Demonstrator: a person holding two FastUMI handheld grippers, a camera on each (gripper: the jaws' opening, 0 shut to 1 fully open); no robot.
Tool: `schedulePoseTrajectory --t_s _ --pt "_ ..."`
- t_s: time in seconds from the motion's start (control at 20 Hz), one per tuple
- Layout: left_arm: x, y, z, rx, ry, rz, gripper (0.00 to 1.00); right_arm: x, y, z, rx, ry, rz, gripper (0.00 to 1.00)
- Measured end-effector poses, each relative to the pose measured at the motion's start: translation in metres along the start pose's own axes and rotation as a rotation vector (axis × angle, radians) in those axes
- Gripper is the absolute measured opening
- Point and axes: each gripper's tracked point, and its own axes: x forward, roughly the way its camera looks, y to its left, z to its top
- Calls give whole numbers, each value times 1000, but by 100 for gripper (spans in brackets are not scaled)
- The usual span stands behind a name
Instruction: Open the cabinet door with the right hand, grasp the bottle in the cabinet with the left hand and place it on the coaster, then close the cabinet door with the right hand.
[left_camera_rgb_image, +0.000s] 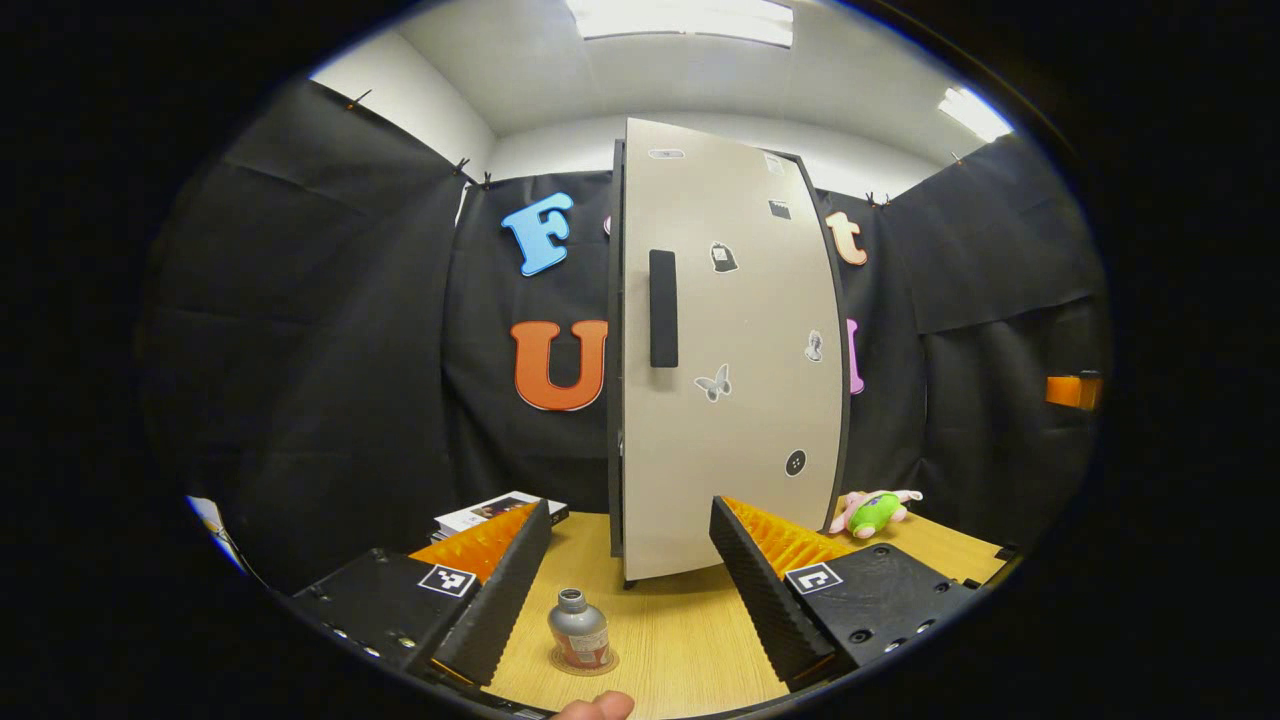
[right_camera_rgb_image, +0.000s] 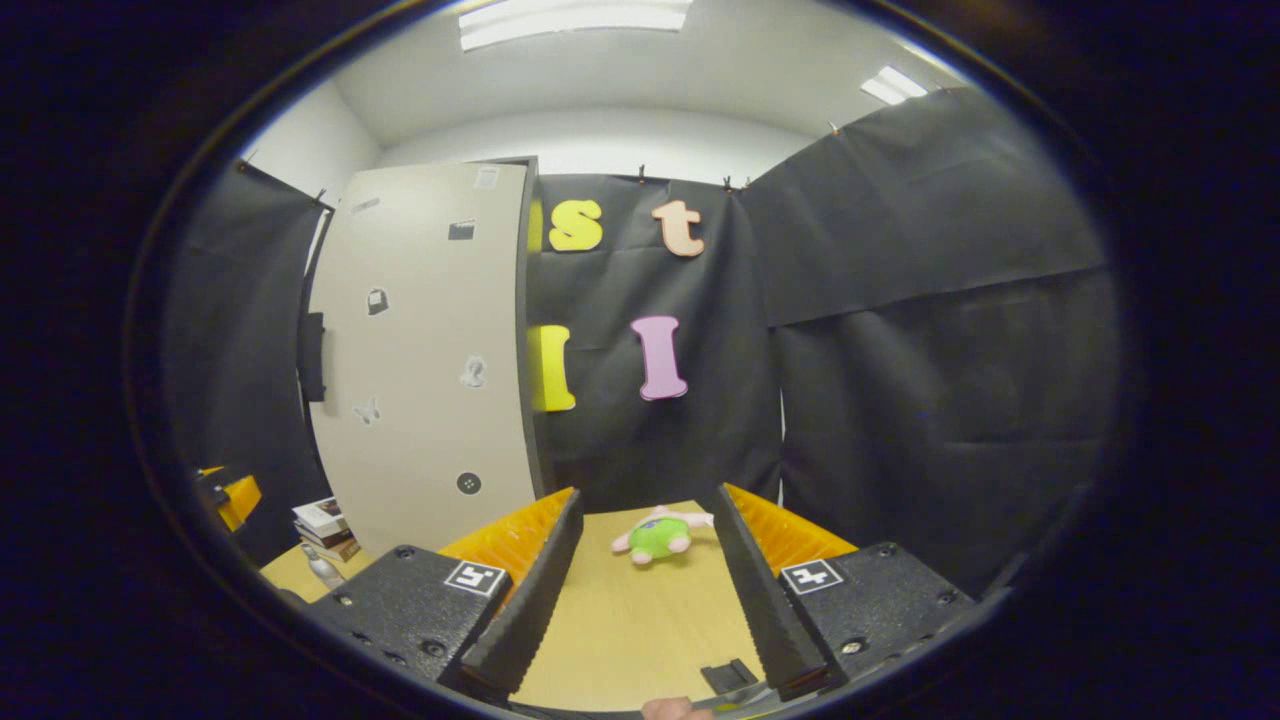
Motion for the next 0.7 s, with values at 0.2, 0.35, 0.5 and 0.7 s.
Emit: schedulePoseTrajectory --t_s 0.2,0.35,0.5,0.7 --pt "-6 2 -3 -3 4 10 96 -6 12 3 -18 -14 31 86" --pt "-9 1 -1 4 0 10 96 -8 26 5 -27 -27 66 86" --pt "-11 -3 3 7 -9 0 96 -9 35 3 -29 -25 83 86" --pt "-12 -4 1 6 -6 -4 96 -11 43 6 -14 -30 98 86"
